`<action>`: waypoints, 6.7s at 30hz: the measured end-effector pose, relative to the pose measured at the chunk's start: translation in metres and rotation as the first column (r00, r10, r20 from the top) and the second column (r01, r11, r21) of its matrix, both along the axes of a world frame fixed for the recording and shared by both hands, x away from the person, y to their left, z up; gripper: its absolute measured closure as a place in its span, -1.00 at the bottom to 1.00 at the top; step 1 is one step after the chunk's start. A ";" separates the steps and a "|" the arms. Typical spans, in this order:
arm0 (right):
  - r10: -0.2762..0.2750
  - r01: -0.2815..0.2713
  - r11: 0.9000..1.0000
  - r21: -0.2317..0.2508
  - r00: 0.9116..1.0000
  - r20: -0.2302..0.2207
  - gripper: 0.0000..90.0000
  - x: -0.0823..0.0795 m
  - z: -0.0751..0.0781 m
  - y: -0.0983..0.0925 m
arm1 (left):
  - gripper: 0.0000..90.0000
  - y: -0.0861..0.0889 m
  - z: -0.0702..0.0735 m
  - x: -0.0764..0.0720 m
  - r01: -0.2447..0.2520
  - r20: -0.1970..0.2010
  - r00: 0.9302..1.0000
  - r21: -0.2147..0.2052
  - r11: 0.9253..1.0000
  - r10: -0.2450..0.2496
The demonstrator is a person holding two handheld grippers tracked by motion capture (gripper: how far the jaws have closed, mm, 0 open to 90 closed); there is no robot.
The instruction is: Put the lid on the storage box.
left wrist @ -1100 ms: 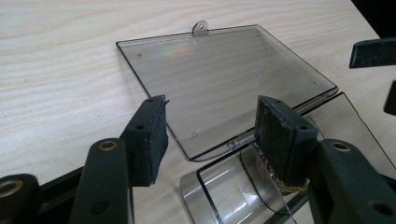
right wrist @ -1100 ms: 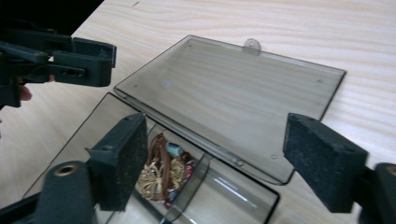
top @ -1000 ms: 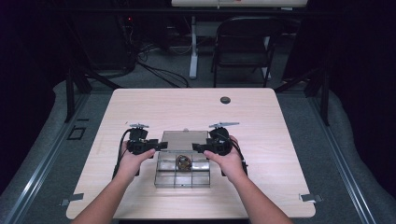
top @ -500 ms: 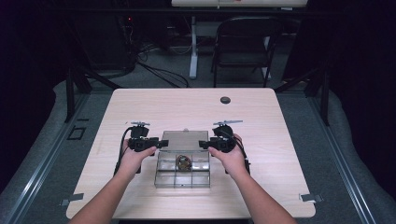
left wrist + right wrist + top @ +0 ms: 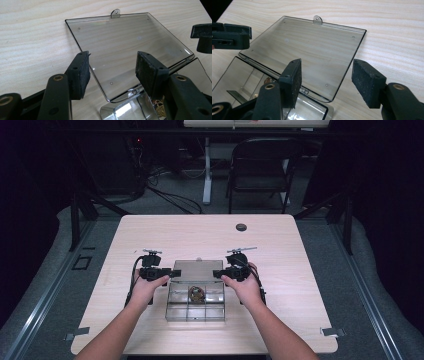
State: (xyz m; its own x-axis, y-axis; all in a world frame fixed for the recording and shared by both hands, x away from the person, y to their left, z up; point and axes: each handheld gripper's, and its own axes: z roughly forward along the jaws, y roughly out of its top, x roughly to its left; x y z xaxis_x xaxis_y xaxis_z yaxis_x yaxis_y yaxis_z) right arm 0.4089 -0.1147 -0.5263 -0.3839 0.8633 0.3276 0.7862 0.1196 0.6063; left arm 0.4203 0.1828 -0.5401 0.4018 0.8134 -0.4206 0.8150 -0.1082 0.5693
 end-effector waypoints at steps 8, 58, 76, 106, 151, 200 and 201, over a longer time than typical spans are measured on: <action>-0.015 0.015 1.000 0.003 0.999 -0.052 -0.09 0.011 -0.008 0.000 | 0.00 -0.002 -0.006 0.006 -0.013 -0.033 0.999 -0.009 1.000 0.013; -0.011 0.023 0.997 0.071 0.987 -0.158 -0.11 0.025 -0.029 0.000 | -0.02 -0.001 -0.017 0.015 -0.004 -0.092 0.996 -0.011 1.000 0.003; -0.008 0.031 0.993 0.118 0.982 -0.188 -0.07 0.028 -0.032 -0.002 | -0.06 -0.001 -0.019 0.016 -0.008 -0.109 0.994 -0.028 1.000 0.005; -0.023 0.039 0.993 0.113 0.989 -0.144 0.13 0.026 -0.028 -0.005 | 0.03 -0.002 -0.016 0.016 -0.011 -0.092 0.996 -0.035 0.999 0.008; -0.006 0.010 0.992 0.127 1.000 -0.029 0.10 0.011 0.001 -0.007 | 0.17 0.001 0.015 0.003 0.013 0.017 1.000 -0.027 1.000 -0.012; 0.052 -0.056 0.992 0.110 0.998 0.043 0.11 -0.011 0.023 -0.008 | 0.24 0.004 0.036 -0.019 0.078 0.092 0.993 0.001 0.997 -0.077; 0.051 -0.056 0.992 0.110 0.998 0.046 0.11 -0.011 0.023 -0.008 | 0.24 0.003 0.037 -0.020 0.081 0.092 0.992 0.003 0.997 -0.080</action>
